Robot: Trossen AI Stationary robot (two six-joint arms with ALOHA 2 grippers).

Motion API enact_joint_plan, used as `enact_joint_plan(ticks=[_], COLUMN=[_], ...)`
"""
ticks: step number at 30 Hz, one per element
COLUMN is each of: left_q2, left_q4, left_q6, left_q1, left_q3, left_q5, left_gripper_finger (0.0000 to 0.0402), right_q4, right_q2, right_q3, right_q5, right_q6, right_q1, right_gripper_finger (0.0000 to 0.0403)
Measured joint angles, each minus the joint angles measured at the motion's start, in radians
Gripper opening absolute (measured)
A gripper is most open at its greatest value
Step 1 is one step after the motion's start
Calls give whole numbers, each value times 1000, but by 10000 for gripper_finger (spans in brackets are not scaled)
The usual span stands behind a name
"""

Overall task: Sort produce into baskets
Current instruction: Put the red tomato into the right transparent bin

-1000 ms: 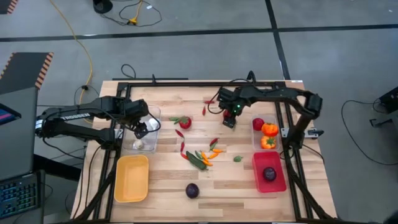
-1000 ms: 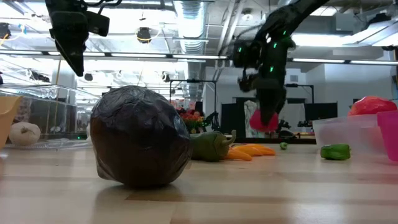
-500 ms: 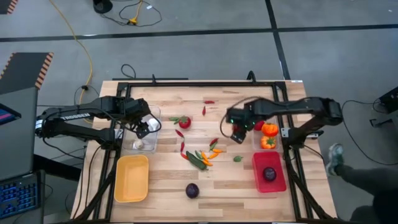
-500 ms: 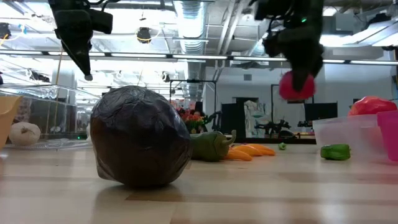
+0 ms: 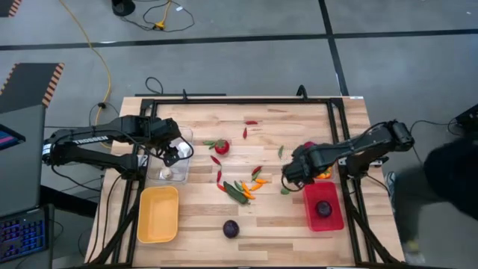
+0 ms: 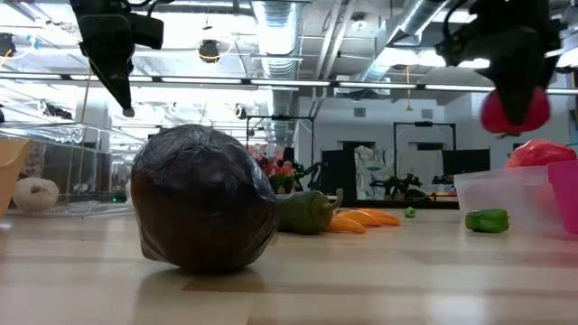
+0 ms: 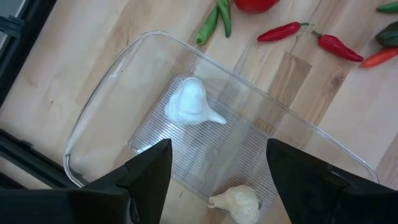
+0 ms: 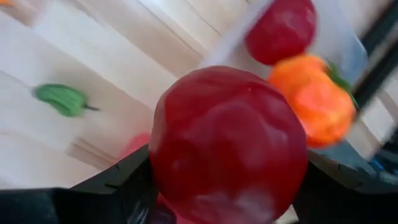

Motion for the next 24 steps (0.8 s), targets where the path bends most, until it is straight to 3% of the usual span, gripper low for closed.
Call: enact_joint_plan(ticks=[11,24], left_q2=[0,0], left_q4=[0,0], left_q6=[0,0], left_q1=[0,0], left_q3=[0,0], left_q5=[0,0], left_gripper_finger=[249,249], right_q4=[-2,91], right_q2=[27,27], right_q3=[-77,-152], right_q5=[0,0], right_q6=[97,36], right_q1=[60,49], right_gripper_finger=[317,335])
